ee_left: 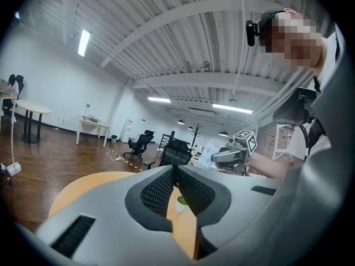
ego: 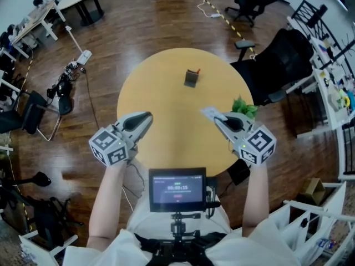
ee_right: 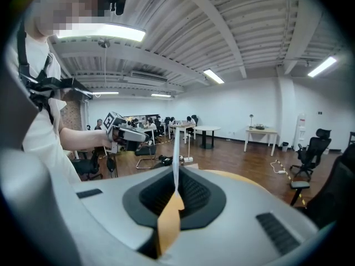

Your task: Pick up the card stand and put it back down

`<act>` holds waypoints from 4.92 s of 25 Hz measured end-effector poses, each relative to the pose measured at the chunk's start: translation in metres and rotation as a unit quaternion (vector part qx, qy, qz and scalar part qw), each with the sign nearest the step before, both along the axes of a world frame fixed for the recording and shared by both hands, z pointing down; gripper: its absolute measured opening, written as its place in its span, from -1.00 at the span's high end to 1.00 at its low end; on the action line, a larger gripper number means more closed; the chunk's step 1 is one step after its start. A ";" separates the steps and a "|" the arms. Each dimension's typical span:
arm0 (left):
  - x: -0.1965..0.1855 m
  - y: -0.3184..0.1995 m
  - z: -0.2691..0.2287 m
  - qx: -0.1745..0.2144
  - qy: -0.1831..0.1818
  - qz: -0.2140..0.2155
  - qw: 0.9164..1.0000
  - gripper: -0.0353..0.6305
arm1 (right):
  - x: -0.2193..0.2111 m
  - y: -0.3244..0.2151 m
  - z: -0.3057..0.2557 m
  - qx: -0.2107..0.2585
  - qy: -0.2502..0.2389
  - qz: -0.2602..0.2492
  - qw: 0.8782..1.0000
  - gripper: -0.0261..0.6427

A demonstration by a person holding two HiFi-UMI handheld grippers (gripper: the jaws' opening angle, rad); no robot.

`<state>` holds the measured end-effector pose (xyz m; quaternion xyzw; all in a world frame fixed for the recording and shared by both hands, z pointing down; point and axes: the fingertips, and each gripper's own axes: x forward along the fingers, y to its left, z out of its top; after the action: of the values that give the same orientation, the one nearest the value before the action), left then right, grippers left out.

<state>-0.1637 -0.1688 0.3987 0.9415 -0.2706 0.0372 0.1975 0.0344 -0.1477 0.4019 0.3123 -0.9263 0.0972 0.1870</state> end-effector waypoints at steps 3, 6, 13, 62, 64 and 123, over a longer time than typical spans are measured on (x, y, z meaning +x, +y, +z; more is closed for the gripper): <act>0.000 -0.001 0.007 -0.006 -0.003 0.001 1.000 0.82 | -0.004 -0.002 0.011 -0.002 0.009 -0.007 1.000 0.83; 0.005 0.002 0.013 -0.011 -0.006 0.017 1.000 0.82 | -0.007 -0.001 0.024 -0.008 0.027 -0.022 0.999 0.83; 0.019 0.005 0.031 -0.019 -0.021 0.039 0.999 0.82 | -0.009 -0.005 0.048 -0.024 0.051 -0.039 0.998 0.83; 0.047 -0.006 0.179 -0.076 -0.134 0.039 0.987 0.82 | 0.054 -0.040 0.211 -0.124 0.052 -0.015 0.991 0.83; 0.045 -0.006 0.184 -0.082 -0.134 0.036 0.987 0.82 | 0.055 -0.042 0.221 -0.129 0.052 -0.014 0.990 0.83; 0.026 -0.012 0.256 -0.161 -0.179 0.012 0.970 0.82 | 0.044 -0.038 0.435 -0.218 0.082 -0.008 0.972 0.83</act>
<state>-0.1377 -0.1804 0.6550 0.8783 -0.2812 0.2509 0.2943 0.0789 -0.1855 0.8367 0.2637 -0.8667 0.2699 0.3264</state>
